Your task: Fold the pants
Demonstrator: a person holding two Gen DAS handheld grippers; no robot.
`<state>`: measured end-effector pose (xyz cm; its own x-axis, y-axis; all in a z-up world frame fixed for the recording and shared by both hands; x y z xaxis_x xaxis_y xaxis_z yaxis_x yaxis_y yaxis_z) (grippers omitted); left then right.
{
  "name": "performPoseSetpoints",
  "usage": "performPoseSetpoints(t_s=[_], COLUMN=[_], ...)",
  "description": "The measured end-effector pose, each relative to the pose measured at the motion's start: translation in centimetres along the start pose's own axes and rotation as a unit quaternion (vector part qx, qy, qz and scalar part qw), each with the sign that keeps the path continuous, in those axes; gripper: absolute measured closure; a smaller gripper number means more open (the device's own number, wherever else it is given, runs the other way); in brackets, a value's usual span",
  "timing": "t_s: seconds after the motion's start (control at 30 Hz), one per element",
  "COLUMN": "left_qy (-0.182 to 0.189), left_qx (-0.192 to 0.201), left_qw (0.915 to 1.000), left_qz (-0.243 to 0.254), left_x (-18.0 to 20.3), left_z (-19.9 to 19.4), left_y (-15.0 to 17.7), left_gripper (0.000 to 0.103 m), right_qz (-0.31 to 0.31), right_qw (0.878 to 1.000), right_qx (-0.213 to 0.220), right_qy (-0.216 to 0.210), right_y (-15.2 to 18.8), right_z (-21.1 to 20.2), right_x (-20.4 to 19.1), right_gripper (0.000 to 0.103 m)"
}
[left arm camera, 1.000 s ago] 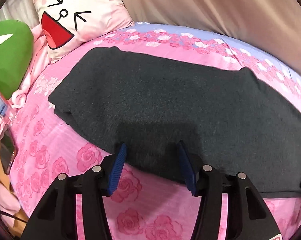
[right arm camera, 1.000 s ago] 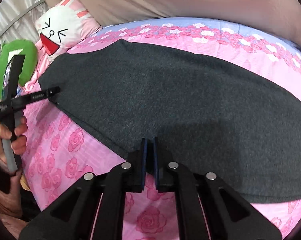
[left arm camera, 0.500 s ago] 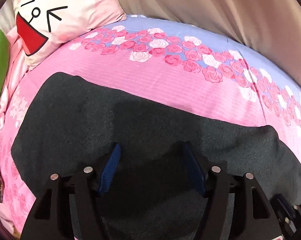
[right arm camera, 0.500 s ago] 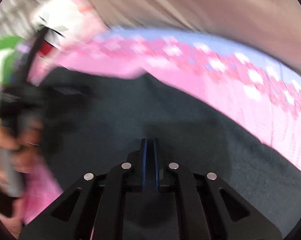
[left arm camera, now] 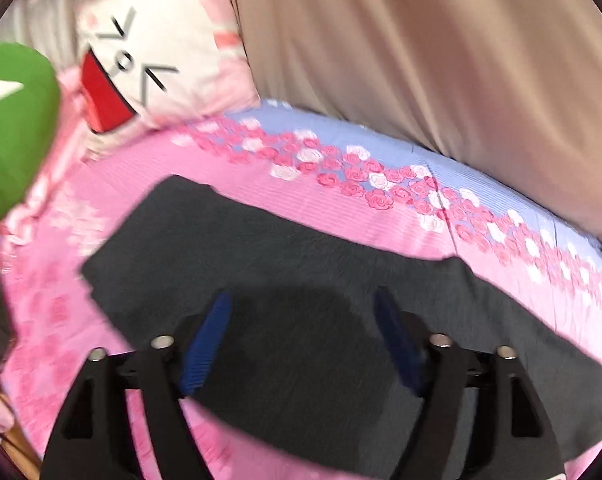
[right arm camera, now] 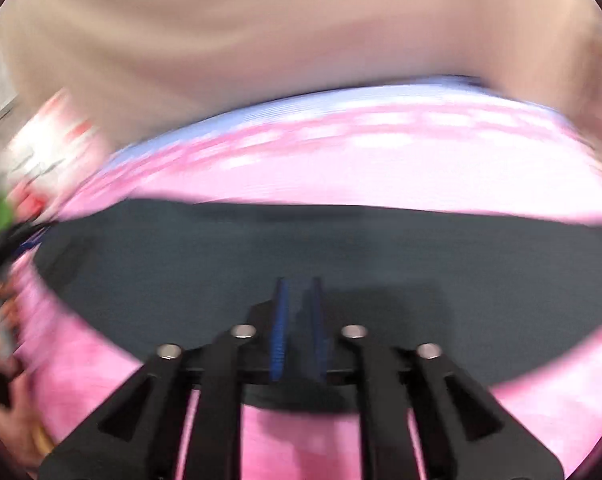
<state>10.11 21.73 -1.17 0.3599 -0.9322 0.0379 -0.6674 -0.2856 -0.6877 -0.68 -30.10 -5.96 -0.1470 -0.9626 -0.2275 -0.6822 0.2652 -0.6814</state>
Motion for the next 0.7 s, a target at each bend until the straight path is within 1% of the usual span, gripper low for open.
performPoseSetpoints(t_s=[0.03, 0.07, 0.13, 0.17, 0.2, 0.23, 0.3, 0.37, 0.4, 0.43, 0.5, 0.57, 0.6, 0.63, 0.7], left_qy=[-0.009, -0.016, -0.022, -0.027, -0.033, -0.034, -0.024, -0.011, -0.010, -0.011, -0.014, -0.017, -0.017, -0.017, -0.015], left_qx=[0.014, 0.021, 0.029, 0.033, 0.034, 0.034, 0.026, 0.014, 0.013, 0.015, 0.022, 0.025, 0.025, 0.024, 0.018], left_qw=[0.9999, 0.9995, 0.9991, 0.9988, 0.9986, 0.9984, 0.9985, 0.9980, 0.9976, 0.9967, 0.9950, 0.9930, 0.9924, 0.9920, 0.9920], left_qz=[0.005, 0.014, 0.022, 0.025, 0.026, 0.030, 0.042, 0.061, 0.068, 0.079, 0.097, 0.114, 0.119, 0.123, 0.124], left_x=[-0.1, 0.0, 0.5, 0.8, 1.3, 2.0, 3.7, 5.6, 6.2, 7.0, 8.1, 9.0, 9.3, 9.6, 9.8], left_z=[-1.1, -2.0, -3.2, -3.8, -4.3, -4.8, -5.9, -6.4, -6.5, -7.0, -7.6, -8.0, -8.1, -8.1, -8.1], left_y=[1.0, 2.1, 3.8, 4.6, 5.4, 6.3, 7.9, 9.1, 9.5, 10.0, 10.7, 11.2, 11.3, 11.5, 11.6], left_gripper=[0.023, 0.021, 0.020, 0.019, 0.019, 0.019, 0.018, 0.018, 0.018, 0.018, 0.017, 0.016, 0.016, 0.016, 0.016], right_qz=[0.031, 0.065, 0.114, 0.130, 0.149, 0.161, 0.179, 0.191, 0.197, 0.208, 0.229, 0.236, 0.234, 0.230, 0.224], right_qw=[0.999, 0.996, 0.989, 0.987, 0.985, 0.984, 0.982, 0.980, 0.979, 0.977, 0.973, 0.972, 0.972, 0.973, 0.974], right_qx=[0.012, 0.018, 0.026, 0.028, 0.024, 0.019, 0.014, 0.013, 0.014, 0.015, 0.016, 0.017, 0.017, 0.015, 0.041], right_qy=[0.037, 0.064, 0.090, 0.092, 0.085, 0.076, 0.062, 0.059, 0.056, 0.045, 0.025, 0.013, 0.014, 0.009, -0.004], right_y=[0.2, 0.6, 1.3, 1.5, 1.6, 1.5, 1.3, 0.8, 1.0, 1.0, 1.7, 1.4, 1.4, 1.3, 1.2], right_z=[-1.4, -2.7, -4.2, -4.6, -4.3, -3.8, -3.0, -2.0, -2.2, -1.8, -2.2, -1.7, -1.7, -1.5, -3.0], right_x=[3.8, 7.6, 12.8, 14.6, 16.5, 17.5, 19.1, 20.3, 21.1, 21.6, 23.4, 23.9, 24.2, 24.2, 24.0], right_gripper=[0.060, 0.060, 0.060, 0.059, 0.058, 0.057, 0.057, 0.056, 0.056, 0.056, 0.056, 0.056, 0.067, 0.095, 0.095])
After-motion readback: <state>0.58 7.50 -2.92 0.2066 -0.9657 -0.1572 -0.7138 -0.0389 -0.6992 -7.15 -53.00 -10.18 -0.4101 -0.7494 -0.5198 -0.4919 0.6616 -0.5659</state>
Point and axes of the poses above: each gripper's, at about its wrist camera, not at the fingertips, and z roughly the way its jaws point, x to its right, y to its underside, the point moved 2 cm from there along z, roughly the way its jaws point, and after that the axes turned 2 degrees about -y, right-handed, at the moved point
